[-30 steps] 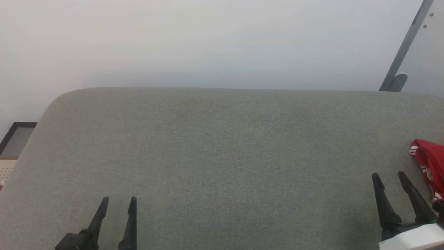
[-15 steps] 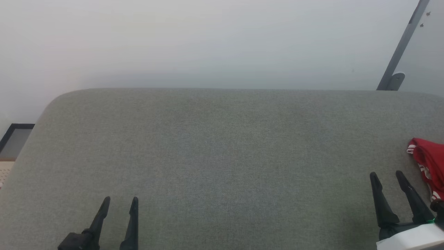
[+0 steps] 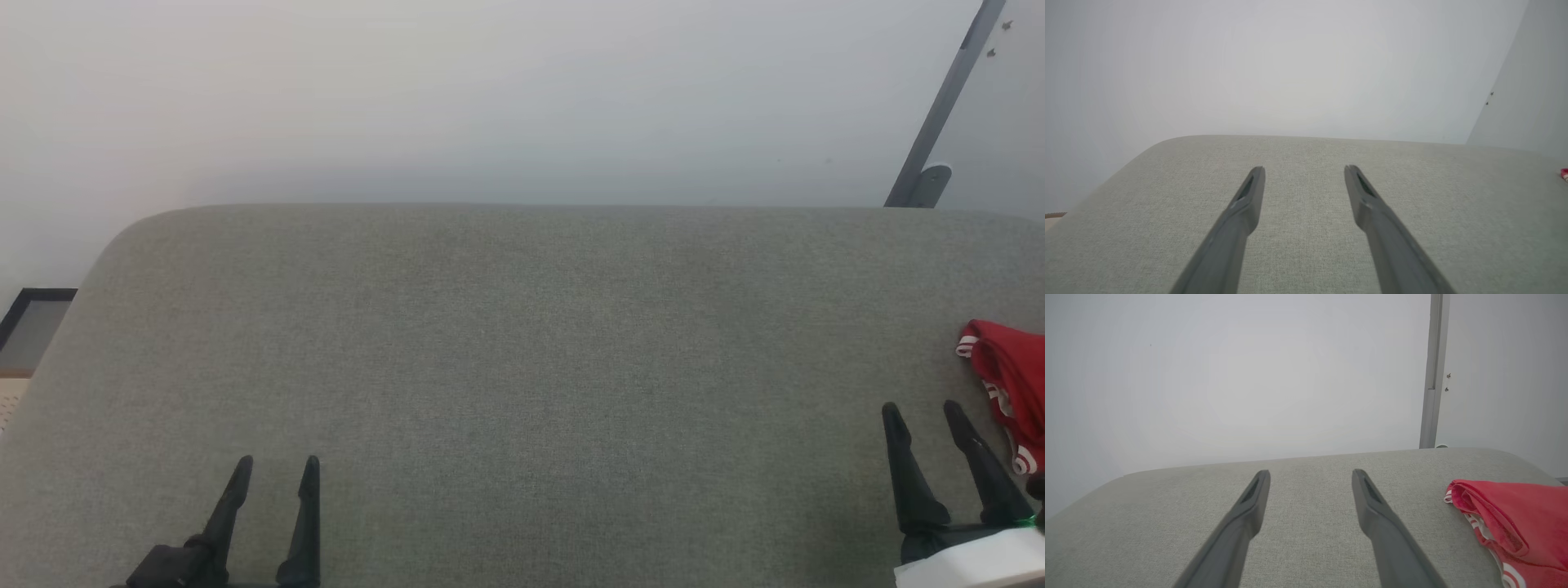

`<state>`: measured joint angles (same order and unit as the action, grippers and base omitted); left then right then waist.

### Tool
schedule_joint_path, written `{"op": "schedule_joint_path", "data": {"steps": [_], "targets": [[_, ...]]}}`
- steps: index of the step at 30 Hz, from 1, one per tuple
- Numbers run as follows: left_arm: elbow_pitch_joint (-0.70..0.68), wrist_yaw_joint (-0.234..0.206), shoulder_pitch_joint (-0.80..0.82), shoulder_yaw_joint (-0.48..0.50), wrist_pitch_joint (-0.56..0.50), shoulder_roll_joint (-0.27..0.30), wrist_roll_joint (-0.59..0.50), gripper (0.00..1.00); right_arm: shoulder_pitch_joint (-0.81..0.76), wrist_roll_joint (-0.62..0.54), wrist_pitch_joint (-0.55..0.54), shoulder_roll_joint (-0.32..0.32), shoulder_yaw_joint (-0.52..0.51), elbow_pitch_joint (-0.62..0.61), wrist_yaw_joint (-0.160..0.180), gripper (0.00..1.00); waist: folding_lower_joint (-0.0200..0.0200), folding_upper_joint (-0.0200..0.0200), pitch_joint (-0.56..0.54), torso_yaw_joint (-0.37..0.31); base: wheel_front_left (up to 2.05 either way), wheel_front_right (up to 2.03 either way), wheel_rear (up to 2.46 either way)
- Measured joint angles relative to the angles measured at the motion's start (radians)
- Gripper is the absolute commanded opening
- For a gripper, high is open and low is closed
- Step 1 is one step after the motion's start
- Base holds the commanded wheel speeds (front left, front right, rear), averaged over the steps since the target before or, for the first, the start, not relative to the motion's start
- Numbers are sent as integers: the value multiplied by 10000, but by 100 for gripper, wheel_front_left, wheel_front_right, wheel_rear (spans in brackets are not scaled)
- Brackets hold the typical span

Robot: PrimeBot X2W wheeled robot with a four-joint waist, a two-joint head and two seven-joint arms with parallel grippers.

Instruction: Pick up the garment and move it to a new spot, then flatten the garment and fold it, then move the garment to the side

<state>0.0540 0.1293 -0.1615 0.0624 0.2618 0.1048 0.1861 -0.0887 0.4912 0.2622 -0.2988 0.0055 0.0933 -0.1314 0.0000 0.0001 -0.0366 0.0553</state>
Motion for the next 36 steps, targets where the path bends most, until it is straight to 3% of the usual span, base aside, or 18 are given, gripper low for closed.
{"op": "schedule_joint_path", "data": {"steps": [9,10,15,36], "targets": [[-8,-2,19,61,0,-63,-27,100,-43,0,-31,38,-96,-115,0,100,0,0,22,31,0,0,0],[8,-2,12,71,-2,-86,-27,0,-48,0,-33,56,-96,-113,0,0,0,0,19,36,0,0,0],[380,-2,-39,29,-81,-207,180,0,-199,201,-130,320,-29,232,0,0,0,0,27,26,0,0,0],[800,-2,499,61,-1007,-228,3971,0,239,3137,-1078,846,-303,589,0,0,0,0,89,-73,0,0,0]]}}
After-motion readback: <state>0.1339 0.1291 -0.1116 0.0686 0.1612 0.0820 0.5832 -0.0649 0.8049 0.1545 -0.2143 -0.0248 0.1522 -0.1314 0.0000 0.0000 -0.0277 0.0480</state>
